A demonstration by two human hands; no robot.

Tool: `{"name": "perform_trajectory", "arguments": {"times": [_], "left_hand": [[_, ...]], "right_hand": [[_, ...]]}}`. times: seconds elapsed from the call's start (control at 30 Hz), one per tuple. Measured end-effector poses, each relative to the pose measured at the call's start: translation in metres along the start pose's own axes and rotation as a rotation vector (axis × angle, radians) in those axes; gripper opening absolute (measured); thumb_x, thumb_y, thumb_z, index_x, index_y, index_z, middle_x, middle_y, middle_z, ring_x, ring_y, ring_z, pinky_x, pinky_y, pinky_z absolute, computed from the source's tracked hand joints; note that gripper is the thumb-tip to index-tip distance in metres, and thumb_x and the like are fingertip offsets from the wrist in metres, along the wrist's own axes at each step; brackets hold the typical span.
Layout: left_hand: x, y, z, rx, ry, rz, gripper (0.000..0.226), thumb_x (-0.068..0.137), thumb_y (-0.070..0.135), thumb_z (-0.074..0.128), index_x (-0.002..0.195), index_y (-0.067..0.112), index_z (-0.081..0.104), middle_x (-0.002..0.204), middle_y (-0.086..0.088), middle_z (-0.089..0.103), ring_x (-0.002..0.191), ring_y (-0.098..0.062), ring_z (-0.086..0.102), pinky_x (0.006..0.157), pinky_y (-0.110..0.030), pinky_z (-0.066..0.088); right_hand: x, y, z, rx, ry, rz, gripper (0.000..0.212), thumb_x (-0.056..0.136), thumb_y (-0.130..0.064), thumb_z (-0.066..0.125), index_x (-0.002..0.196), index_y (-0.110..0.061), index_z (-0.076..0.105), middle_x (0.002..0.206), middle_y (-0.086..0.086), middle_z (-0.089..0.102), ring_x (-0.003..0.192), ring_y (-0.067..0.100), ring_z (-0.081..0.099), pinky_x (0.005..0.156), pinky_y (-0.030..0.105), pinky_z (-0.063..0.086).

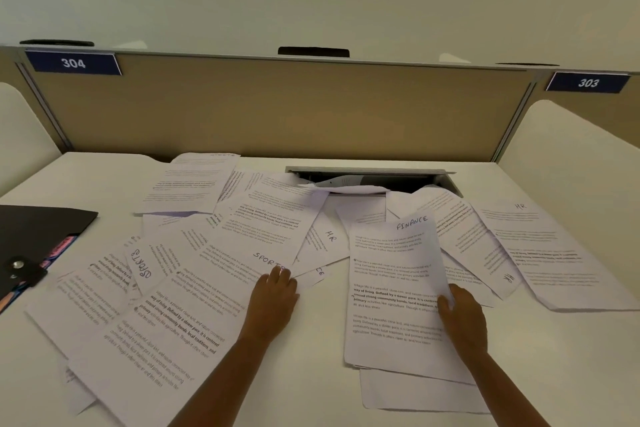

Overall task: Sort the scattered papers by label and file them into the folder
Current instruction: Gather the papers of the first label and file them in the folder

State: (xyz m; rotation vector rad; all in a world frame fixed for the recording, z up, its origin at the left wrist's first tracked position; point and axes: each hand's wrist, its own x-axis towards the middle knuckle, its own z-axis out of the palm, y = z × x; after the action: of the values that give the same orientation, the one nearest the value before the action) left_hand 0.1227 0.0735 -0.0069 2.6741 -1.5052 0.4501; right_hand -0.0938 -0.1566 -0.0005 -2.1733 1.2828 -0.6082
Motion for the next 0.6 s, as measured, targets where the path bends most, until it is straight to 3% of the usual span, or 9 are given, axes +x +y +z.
{"name": "perform_trajectory", "arguments": {"times": [0.13,0.33,0.6], "left_hand": [[0.011,0.006,-0.005,-0.041,-0.086,-0.076,0.041,0.035,0.035,0.091,0.051,0.010,0.063,0.054,-0.004,0.059,0.050,-0.018,0.058,0.041,-0.022,0.043],[0.024,0.010,-0.016,-0.078,-0.052,-0.168,0.043,0.017,0.013,0.092,0.040,0.011,0.055,0.041,-0.002,0.049,0.035,-0.015,0.048,0.035,-0.017,0.026],[0.025,0.015,-0.006,-0.015,0.018,-0.220,0.051,0.010,-0.003,0.083,0.054,0.007,0.059,0.043,-0.005,0.047,0.033,-0.016,0.044,0.038,-0.015,0.032]], "right_hand": [[0.000,-0.001,0.000,-0.005,-0.003,-0.007,0.032,0.090,-0.008,0.051,0.118,0.007,0.054,0.112,0.023,0.060,0.102,0.037,0.056,0.089,0.041,0.045],[0.003,0.003,-0.003,0.007,-0.053,0.001,0.032,0.090,-0.008,0.051,0.119,0.005,0.053,0.111,0.023,0.059,0.102,0.035,0.056,0.087,0.039,0.045],[0.002,0.002,-0.012,0.136,-0.121,0.015,0.032,0.091,-0.008,0.051,0.120,0.002,0.053,0.117,0.019,0.060,0.107,0.034,0.056,0.093,0.040,0.044]]}}
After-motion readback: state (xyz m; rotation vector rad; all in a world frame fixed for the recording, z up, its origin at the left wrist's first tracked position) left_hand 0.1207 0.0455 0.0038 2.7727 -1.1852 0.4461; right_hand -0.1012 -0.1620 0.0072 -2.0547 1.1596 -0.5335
